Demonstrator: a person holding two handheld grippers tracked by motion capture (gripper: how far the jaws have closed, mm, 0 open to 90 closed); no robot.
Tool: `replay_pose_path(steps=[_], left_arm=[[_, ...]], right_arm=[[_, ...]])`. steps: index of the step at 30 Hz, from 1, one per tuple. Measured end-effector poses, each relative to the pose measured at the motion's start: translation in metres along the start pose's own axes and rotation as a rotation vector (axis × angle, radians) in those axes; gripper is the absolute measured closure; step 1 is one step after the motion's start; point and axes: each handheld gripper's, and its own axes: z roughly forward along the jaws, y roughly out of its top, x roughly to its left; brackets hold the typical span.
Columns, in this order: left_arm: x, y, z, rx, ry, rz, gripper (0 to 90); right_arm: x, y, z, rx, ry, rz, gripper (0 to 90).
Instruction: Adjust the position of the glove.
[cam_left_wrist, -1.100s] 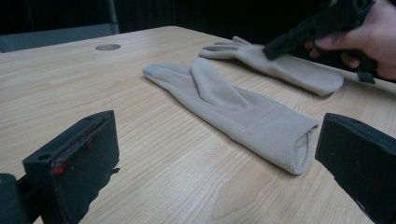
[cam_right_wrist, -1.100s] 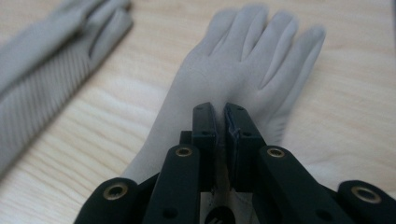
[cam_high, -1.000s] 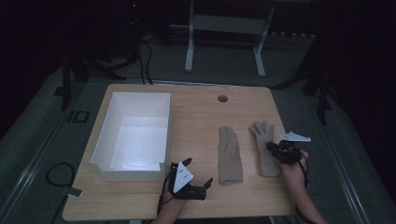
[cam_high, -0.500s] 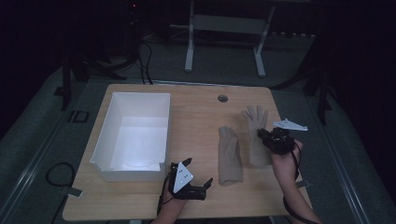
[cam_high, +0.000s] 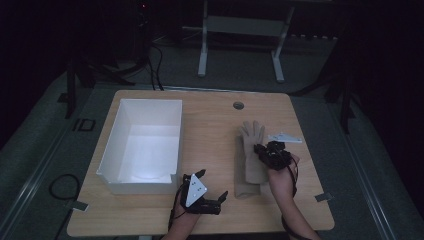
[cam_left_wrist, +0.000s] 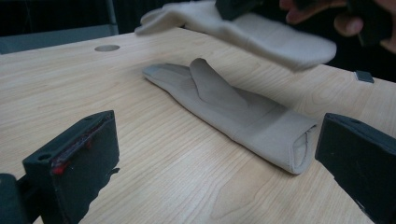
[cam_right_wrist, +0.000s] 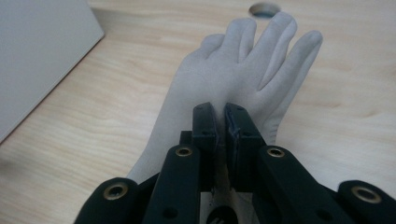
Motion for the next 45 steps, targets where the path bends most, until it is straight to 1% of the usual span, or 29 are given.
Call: replay_pose_path(steps=[4, 8, 13, 16, 19, 24, 27, 30, 32, 33, 35, 38, 39, 40, 41, 42, 43, 44, 45], left_arm=[[0.000, 0.000, 0.000, 0.001, -0.001, 0.000, 0.1], [0.000, 0.000, 0.000, 0.002, 0.001, 0.003, 0.1], [0.000, 0.000, 0.000, 0.002, 0.000, 0.000, 0.1], [-0.001, 0.000, 0.000, 0.004, 0.001, 0.004, 0.1], [-0.001, 0.000, 0.000, 0.003, 0.001, 0.007, 0.1], [-0.002, 0.000, 0.001, 0.009, 0.004, 0.016, 0.1], [-0.002, 0.001, 0.001, 0.012, 0.000, 0.018, 0.1], [-0.001, 0.001, 0.002, 0.016, -0.007, 0.015, 0.1], [-0.001, 0.001, 0.003, 0.024, -0.026, 0.009, 0.1], [-0.001, 0.002, 0.003, 0.030, -0.030, 0.013, 0.1], [-0.002, 0.002, 0.004, 0.023, -0.039, 0.021, 0.1], [-0.001, 0.003, 0.007, 0.023, -0.083, 0.012, 0.1], [-0.002, 0.003, 0.007, 0.024, -0.089, 0.012, 0.1], [-0.002, 0.004, 0.008, 0.029, -0.105, 0.017, 0.1], [-0.002, 0.004, 0.009, 0.035, -0.119, 0.016, 0.1], [-0.003, 0.006, 0.010, 0.044, -0.134, 0.020, 0.1], [-0.004, 0.007, 0.012, 0.059, -0.141, 0.027, 0.1], [-0.006, 0.008, 0.013, 0.068, -0.139, 0.046, 0.1], [-0.007, 0.009, 0.015, 0.078, -0.136, 0.065, 0.1]], right_arm=[[0.005, -0.012, 0.009, 0.033, 0.004, 0.001, 83.1], [0.008, -0.019, 0.014, 0.048, 0.015, 0.011, 83.0], [0.014, -0.027, 0.020, 0.056, 0.021, 0.011, 82.5], [0.013, -0.034, 0.025, 0.068, 0.025, 0.028, 82.0], [0.012, -0.039, 0.029, 0.084, 0.028, 0.029, 80.9], [0.013, -0.045, 0.037, 0.112, 0.033, 0.000, 78.8], [0.013, -0.046, 0.038, 0.112, 0.040, 0.002, 77.8], [0.012, -0.044, 0.035, 0.105, 0.053, 0.002, 71.9], [0.011, -0.040, 0.030, 0.089, 0.068, -0.005, 65.7], [0.011, -0.038, 0.027, 0.082, 0.070, -0.013, 62.8], [0.010, -0.033, 0.022, 0.065, 0.071, -0.035, 56.2], [0.005, -0.028, 0.016, 0.042, 0.077, -0.055, 46.9], [0.002, -0.026, 0.014, 0.036, 0.076, -0.064, 43.1], [0.000, -0.025, 0.014, 0.035, 0.071, -0.071, 40.8], [-0.004, -0.023, 0.013, 0.037, 0.079, -0.071, 38.0], [-0.006, -0.022, 0.012, 0.034, 0.088, -0.065, 36.1], [-0.009, -0.021, 0.011, 0.028, 0.087, -0.064, 33.1], [-0.012, -0.020, 0.011, 0.025, 0.091, -0.063, 28.6], [-0.015, -0.019, 0.010, 0.030, 0.116, -0.064, 23.7]])
